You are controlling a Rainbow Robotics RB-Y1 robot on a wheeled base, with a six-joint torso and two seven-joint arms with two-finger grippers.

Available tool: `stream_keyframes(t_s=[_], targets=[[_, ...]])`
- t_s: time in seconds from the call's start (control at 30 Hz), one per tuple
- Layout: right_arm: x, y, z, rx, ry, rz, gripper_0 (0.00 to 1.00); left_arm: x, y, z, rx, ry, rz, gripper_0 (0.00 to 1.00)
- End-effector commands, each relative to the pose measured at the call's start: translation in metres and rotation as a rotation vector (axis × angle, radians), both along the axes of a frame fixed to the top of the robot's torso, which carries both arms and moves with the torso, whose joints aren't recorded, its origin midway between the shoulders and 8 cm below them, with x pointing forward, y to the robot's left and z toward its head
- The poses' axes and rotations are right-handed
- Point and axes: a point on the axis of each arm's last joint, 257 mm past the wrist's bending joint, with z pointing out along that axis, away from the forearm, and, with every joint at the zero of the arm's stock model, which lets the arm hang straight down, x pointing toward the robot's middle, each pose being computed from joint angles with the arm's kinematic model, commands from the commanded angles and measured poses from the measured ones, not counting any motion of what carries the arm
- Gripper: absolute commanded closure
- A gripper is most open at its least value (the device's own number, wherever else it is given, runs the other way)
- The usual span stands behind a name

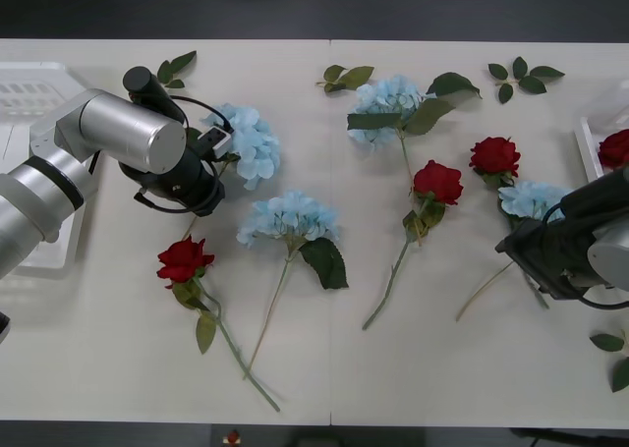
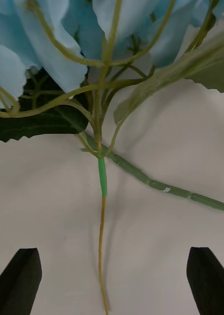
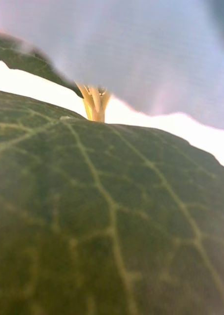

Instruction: Put the red flowers into the right box and the blue flowers into the left box

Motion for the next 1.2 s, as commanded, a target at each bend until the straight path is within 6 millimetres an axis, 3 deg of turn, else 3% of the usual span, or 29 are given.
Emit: stream_keyframes(t_s=[0.03, 0.23, 0.67, 0.8, 0.97, 1.07, 1.1, 1.13, 1.17, 1.2], targets=[[0.018, -0.010, 0.010, 0.008, -0.044, -0.030, 0.14, 0.011, -0.003, 0.015, -0.011, -0.033, 0.015, 1.00], [0.027, -0.014, 0.006, 0.012, -0.074, -0.020, 0.14, 0.024, -0.002, 0.046, -0.024, -0.086, 0.013, 1.00], [0.036, -0.020, -0.006, -0.007, -0.104, 0.018, 0.17, 0.030, 0.009, 0.153, -0.093, -0.169, 0.008, 1.00], [0.038, -0.020, -0.007, -0.010, -0.106, 0.025, 0.38, 0.032, 0.018, 0.177, -0.125, -0.196, -0.011, 1.00], [0.037, -0.019, -0.007, -0.012, -0.105, 0.035, 0.69, 0.033, 0.022, 0.181, -0.117, -0.205, -0.028, 1.00], [0.038, -0.019, -0.007, -0.018, -0.107, 0.041, 0.73, 0.033, 0.022, 0.181, -0.117, -0.207, -0.029, 1.00], [0.038, -0.020, -0.007, -0.020, -0.108, 0.043, 0.74, 0.034, 0.022, 0.181, -0.116, -0.209, -0.029, 0.87], [0.038, -0.018, -0.008, -0.019, -0.109, 0.047, 0.75, 0.034, 0.022, 0.182, -0.115, -0.211, -0.033, 0.41], [0.039, -0.019, -0.008, -0.023, -0.110, 0.049, 0.75, 0.034, 0.022, 0.182, -0.113, -0.212, -0.037, 0.01], [0.039, -0.019, -0.008, -0.024, -0.110, 0.049, 0.76, 0.034, 0.022, 0.182, -0.111, -0.212, -0.039, 0.00]])
